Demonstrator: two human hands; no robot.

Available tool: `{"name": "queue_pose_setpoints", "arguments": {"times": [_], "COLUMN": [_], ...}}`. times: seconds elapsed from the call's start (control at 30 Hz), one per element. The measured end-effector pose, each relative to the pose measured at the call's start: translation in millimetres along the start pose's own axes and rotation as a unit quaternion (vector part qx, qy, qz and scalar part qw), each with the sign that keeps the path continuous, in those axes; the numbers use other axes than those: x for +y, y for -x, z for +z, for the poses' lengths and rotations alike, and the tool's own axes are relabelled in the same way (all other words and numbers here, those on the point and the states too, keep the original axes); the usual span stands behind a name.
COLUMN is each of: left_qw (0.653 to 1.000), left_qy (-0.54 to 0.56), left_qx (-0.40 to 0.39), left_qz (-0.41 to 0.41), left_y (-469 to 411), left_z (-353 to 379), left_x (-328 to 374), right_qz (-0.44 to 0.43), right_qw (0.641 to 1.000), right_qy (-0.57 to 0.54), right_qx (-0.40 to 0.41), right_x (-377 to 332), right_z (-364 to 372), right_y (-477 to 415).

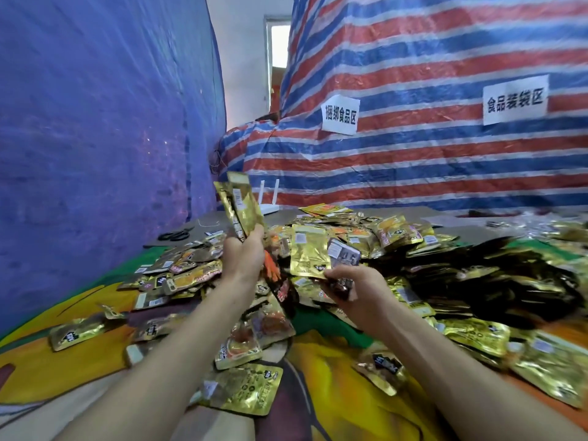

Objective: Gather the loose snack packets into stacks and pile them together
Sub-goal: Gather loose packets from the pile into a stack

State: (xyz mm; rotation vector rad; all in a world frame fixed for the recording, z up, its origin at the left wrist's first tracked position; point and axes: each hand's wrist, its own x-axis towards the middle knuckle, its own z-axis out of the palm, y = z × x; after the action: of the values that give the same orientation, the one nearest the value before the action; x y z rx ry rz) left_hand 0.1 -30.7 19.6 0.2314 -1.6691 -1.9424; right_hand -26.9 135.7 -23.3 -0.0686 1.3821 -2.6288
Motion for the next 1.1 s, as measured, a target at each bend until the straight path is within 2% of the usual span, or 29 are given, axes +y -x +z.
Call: {"name": "queue_pose_setpoints", "arguments": {"times": [0.07,0.13,0.2,0.27,0.33,0.4,0.53,0.6,0.73,0.87,1.0,1.1], "left_qw": [0.994,0.990,0.993,0.994,0.993,0.994,0.990,0.988,0.977,0.982,0.985,0.986], "left_qy": [0.096,0.120,0.106,0.094,0.091,0.057,-0.059,-0.088,-0.149,-0.121,-0.059,-0.034], "left_qx": [-0.030,-0.044,-0.022,-0.028,-0.067,-0.094,-0.125,-0.124,-0.135,-0.141,-0.164,-0.163], "left_qz": [-0.038,-0.054,-0.052,-0.040,-0.018,0.019,0.039,0.032,0.073,0.036,0.010,0.030], "left_y": [3.9,9.3,10.9,10.4,11.0,16.5,23.2,23.5,26.3,29.5,29.6,29.2], "left_z": [9.2,15.4,20.1,26.9,33.4,36.3,42.7,45.1,44.1,42.1,36.6,35.4], "left_x": [-5.6,-19.3,-37.6,-51.5,-59.0,-60.8,-77.4,-81.6,-82.6,-79.8,-80.6,-83.0], "right_qz": [-0.033,-0.099,-0.195,-0.249,-0.238,-0.201,-0.137,-0.116,-0.103,-0.047,0.030,0.017], "right_qw": [0.999,0.987,0.943,0.900,0.894,0.912,0.904,0.913,0.931,0.953,0.992,0.994], "right_qy": [0.026,0.117,0.260,0.355,0.379,0.357,0.405,0.392,0.350,0.298,0.120,0.106], "right_qx": [0.015,0.052,0.075,0.048,0.013,-0.011,0.004,0.007,-0.014,-0.033,-0.019,-0.021], "right_x": [-1.0,0.4,6.8,18.3,25.6,28.9,30.7,30.4,28.4,29.0,21.4,21.5], "right_z": [-4.4,-8.5,-13.2,-14.0,-9.8,-4.5,-4.4,-7.8,-7.6,-3.9,-3.5,-4.9], "right_y": [-2.8,-3.7,-1.2,4.3,6.8,5.8,2.9,0.7,2.8,4.7,-1.8,-3.3]}}
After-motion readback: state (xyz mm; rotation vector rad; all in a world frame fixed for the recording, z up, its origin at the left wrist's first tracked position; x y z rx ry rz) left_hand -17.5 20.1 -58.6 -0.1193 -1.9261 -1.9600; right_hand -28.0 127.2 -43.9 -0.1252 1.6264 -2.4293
